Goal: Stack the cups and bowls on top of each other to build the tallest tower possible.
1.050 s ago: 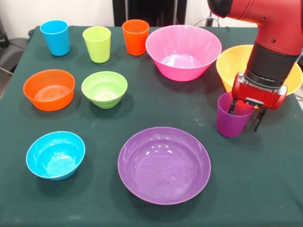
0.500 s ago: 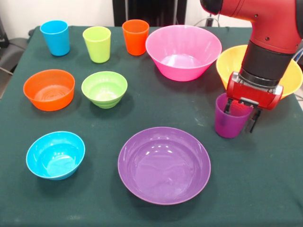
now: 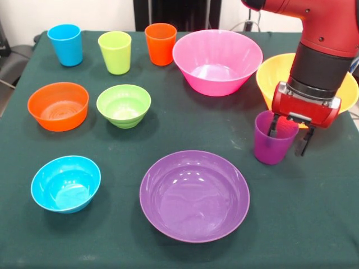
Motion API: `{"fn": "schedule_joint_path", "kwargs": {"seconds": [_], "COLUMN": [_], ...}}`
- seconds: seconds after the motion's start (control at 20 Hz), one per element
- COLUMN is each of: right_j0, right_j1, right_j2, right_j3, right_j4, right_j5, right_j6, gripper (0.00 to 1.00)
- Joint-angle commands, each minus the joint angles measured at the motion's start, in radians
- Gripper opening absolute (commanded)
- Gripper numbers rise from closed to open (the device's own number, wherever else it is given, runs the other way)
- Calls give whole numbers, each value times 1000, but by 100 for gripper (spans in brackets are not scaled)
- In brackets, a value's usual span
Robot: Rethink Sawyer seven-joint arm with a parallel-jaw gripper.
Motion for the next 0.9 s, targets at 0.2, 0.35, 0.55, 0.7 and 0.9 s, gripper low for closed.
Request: {"fn": "schedule_joint_path", "kwargs": {"seconds": [0.2, 0.35, 0.55, 0.7, 0.9], "right_j0": [-6, -6, -3, -1, -2], "right_j1": [7, 7, 10, 11, 11], "right_j2": [128, 129, 124, 123, 127], "right_j3": [39, 41, 38, 39, 42], "right_j4": [-13, -14, -10, -3, -2], "right_j5": [75, 73, 73, 70, 61], "right_j6": [100, 99, 107, 120, 120], "gripper": [100, 100, 0, 0, 0]}}
